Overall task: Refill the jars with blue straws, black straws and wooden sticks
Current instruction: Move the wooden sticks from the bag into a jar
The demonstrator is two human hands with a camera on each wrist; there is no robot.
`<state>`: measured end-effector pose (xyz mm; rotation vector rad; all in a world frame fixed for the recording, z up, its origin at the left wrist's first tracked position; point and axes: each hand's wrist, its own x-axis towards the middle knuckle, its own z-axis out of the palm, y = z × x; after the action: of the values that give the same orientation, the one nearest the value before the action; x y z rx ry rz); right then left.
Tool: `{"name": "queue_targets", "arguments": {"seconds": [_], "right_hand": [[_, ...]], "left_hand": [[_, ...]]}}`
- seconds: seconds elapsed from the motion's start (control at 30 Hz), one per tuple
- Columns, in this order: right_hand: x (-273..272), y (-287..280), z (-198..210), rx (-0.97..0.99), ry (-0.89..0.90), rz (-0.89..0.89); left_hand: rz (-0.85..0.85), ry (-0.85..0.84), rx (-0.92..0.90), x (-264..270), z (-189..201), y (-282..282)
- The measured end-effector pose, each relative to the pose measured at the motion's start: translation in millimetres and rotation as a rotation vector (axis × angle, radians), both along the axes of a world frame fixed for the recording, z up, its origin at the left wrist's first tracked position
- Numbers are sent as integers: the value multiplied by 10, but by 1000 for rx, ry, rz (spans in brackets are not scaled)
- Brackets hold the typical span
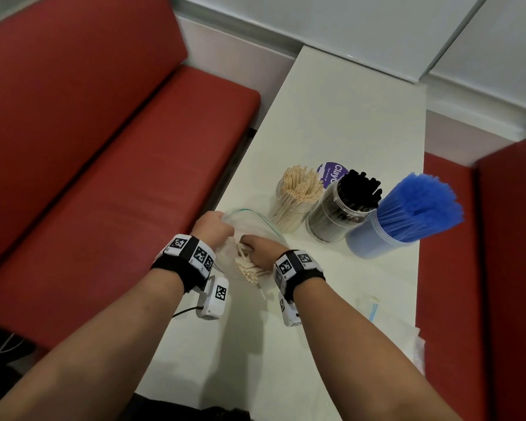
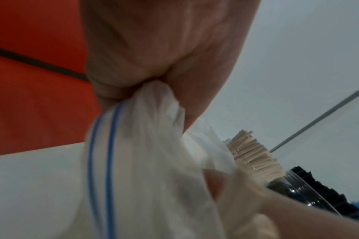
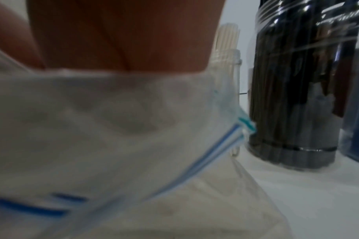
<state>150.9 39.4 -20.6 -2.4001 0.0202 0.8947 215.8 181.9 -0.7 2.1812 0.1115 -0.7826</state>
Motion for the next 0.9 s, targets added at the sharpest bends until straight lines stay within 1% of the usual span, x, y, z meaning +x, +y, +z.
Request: {"name": "queue_targets", "arguments": {"seconds": [0.07,0.13,0.27,0.37,0.43,0.5,0.57,0.63,0.7,0.8,0.9], "right_hand": [[15,-71,98,-27,12,6],[20,-135,179,5,15,-3],[-38,-229,237,176,80,-156],[-74,-237,255,237,141,-197],[-101,-210,237,329,169,-295],[-126,-195,180,356,126,-382],[-144,-198,114,307,52,-416],[-142,-191,97,315,24,-452],[-121,-182,119,339,41,-449],[-108,-167,186,355,82,-391],[-81,-177,231,391,109,-380]], "left_hand": [[-15,-10,33,-17,-19,-8],[-30,-26,58,-32,-50,-22],[-15,30,8,-77,-76,-56],[-3,80,-33,-87,-68,-83],[22,123,-61,-93,-61,-92],[43,173,-95,-106,-63,-92],[56,206,-121,-117,-81,-96],[67,213,-124,-124,-110,-97],[94,211,-114,-127,-118,-91],[141,227,-131,-121,-72,-93],[157,256,-103,-112,-51,-88]]}}
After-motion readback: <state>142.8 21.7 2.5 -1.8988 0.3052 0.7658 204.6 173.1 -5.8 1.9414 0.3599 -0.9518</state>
